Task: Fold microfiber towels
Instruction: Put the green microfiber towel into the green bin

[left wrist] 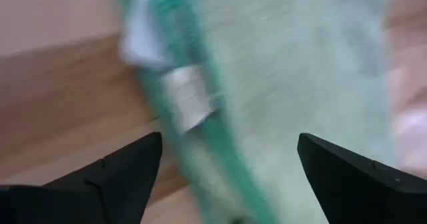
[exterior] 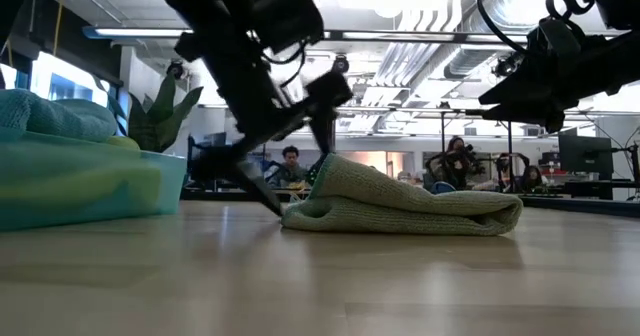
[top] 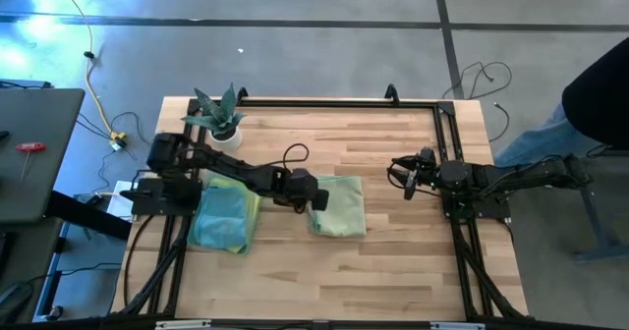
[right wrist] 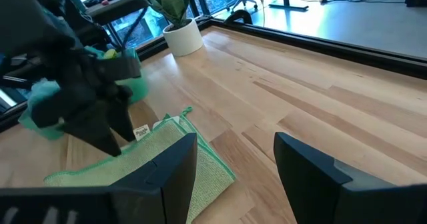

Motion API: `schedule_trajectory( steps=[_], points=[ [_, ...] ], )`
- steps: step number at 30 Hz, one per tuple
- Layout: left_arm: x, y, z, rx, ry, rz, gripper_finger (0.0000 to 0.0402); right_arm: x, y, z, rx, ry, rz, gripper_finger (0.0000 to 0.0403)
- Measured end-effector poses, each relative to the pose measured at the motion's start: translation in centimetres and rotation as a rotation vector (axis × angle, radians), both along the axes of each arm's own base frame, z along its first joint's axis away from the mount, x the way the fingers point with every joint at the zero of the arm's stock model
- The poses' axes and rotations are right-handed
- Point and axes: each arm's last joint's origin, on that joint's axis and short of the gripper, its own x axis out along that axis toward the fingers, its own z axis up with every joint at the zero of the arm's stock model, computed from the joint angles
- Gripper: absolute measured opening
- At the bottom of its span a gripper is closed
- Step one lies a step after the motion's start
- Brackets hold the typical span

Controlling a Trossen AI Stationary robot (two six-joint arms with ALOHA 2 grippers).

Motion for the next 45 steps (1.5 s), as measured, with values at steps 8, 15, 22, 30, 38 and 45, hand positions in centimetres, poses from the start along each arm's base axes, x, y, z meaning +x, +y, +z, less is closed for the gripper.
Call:
schedule_trajectory(
  steps=[8, 15, 22, 30, 38, 45],
  points=[
    [1.0, 0.2, -1.2, 0.01, -0.017, 0.074, 0.034, 0.0, 0.0, -0.1, 0.0, 0.007, 0.001, 0.0193],
    [1.1, 0.3, -1.4, 0.064, -0.004, 0.078, 0.0318, 0.0, 0.0, -0.1, 0.0, 0.013, 0.002, 0.0193],
    [1.0, 0.4, -1.8, 0.09, 0.017, 0.068, 0.0231, 0.0, 0.0, -0.1, 0.0, 0.013, 0.002, 0.0193],
    [1.0, 0.0, -2.0, 0.131, 0.031, 0.01, 0.0072, 0.0, 0.0, -0.1, 0.0, 0.013, 0.003, 0.0193],
    [1.2, 0.1, -1.3, 0.13, -0.011, -0.046, 0.0018, 0.0, 0.0, -0.1, 0.0, 0.013, 0.003, 0.0193],
    [1.2, 0.0, 2.5, 0.153, -0.047, -0.131, 0.0006, 0.0, 0.0, -0.2, 0.0, 0.021, 0.005, 0.0193]
  ],
)
